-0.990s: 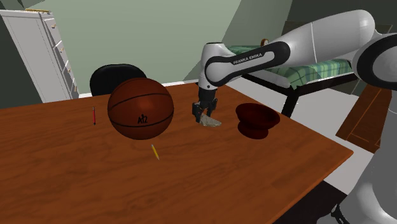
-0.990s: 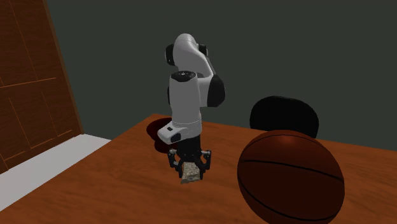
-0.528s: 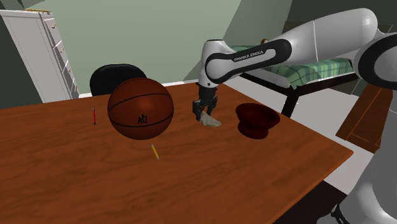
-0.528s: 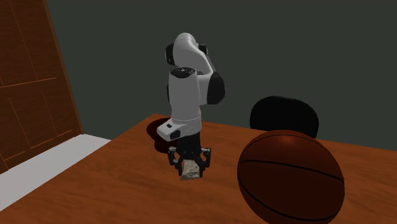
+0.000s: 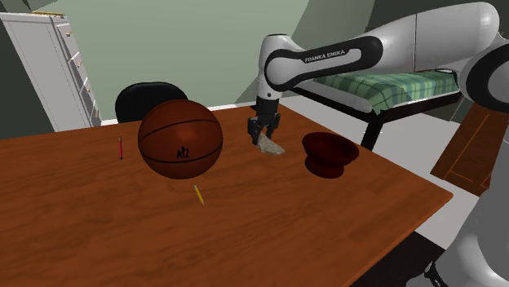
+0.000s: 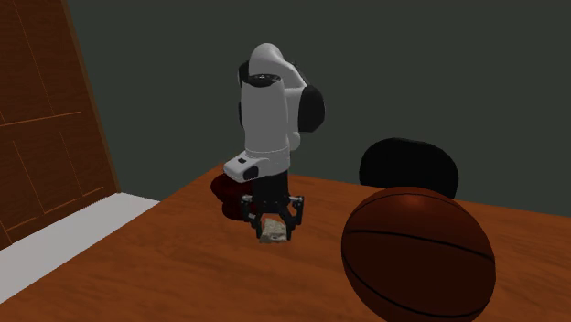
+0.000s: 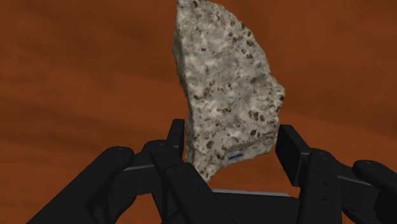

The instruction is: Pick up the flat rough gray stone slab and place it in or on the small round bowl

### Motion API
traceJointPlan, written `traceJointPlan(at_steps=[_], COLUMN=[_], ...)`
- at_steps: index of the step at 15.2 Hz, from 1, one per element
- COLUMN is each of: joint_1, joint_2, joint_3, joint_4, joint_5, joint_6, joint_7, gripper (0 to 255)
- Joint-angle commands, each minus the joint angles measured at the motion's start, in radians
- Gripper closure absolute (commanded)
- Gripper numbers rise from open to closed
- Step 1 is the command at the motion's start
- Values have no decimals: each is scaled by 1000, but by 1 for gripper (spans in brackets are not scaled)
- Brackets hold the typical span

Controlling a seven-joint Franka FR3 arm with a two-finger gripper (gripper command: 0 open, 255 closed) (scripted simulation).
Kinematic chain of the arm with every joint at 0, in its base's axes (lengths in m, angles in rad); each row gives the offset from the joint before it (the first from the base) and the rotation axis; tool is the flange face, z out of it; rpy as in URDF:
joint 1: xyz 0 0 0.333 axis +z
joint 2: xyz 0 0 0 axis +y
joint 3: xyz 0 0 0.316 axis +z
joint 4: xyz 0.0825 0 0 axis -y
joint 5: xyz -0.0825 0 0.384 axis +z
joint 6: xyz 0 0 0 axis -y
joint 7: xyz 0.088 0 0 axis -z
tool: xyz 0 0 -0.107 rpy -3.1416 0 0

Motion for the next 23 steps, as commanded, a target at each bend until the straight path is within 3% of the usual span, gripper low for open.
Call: traceJointPlan(at_steps=[1,21,22,23], joint_1=[1,5,5,-4], joint_2=[-3,11,12,-35], joint_3=[1,3,3,0], joint_4=[24,313,317,250], joint_5=[0,-3,-3,3], joint_6=[-27,-302,-305,-286], joint_7=[2,12,13,1], gripper=[255,255,255,255])
